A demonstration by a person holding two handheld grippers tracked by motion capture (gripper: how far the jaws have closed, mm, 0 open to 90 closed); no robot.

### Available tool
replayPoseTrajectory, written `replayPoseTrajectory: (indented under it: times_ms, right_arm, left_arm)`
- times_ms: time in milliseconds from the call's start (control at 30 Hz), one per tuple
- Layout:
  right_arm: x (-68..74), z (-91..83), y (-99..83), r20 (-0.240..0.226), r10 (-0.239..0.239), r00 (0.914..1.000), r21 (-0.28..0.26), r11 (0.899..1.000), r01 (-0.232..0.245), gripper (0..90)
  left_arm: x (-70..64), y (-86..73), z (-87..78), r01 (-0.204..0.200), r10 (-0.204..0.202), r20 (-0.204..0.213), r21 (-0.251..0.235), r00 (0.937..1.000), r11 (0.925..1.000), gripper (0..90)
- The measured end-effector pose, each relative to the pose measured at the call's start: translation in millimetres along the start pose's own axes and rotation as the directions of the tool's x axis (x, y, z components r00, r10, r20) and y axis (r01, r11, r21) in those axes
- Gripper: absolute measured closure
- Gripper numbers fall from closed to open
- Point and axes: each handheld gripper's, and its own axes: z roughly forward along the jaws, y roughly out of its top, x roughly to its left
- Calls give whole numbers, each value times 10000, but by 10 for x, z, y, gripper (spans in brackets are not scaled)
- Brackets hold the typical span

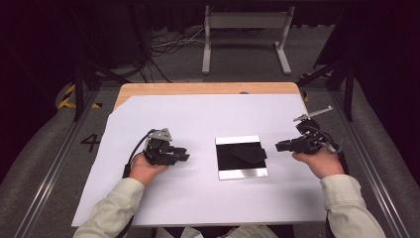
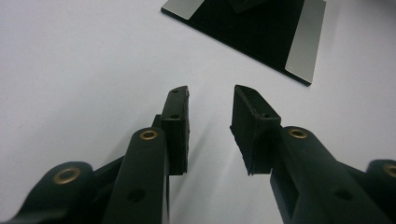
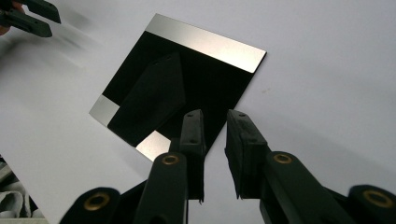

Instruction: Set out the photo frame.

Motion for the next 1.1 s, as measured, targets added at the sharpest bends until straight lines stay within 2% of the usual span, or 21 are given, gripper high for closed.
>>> replayPoseTrajectory:
  times_ms: [133, 533, 767, 833, 1100]
  right_arm:
    - [-15, 14, 26, -92, 246, 9997, 238, 9994, -244, 745]
    - [0, 76, 87, -504, 793, 9956, 368, 9963, -775, 671]
    - [-10, 152, 94, -660, 1340, 9888, 533, 9900, -1306, 601]
    - [-14, 175, 97, -736, 1481, 9862, 595, 9878, -1439, 588]
    - [18, 244, 109, -996, 1653, 9812, 654, 9851, -1593, 555]
  left_arm:
    - [2, -5, -6, -27, 27, 1, -14, 10000, 10000, 672]
    - [-4, -49, -41, 105, -105, -64, 37, 9999, 9999, 671]
    - [4, -71, -59, 57, -57, -136, 4, 9999, 10000, 671]
    - [1, -79, -63, 157, -157, -131, 31, 9998, 9999, 671]
    - [6, -81, -62, 132, -131, -115, 61, 9998, 9999, 671]
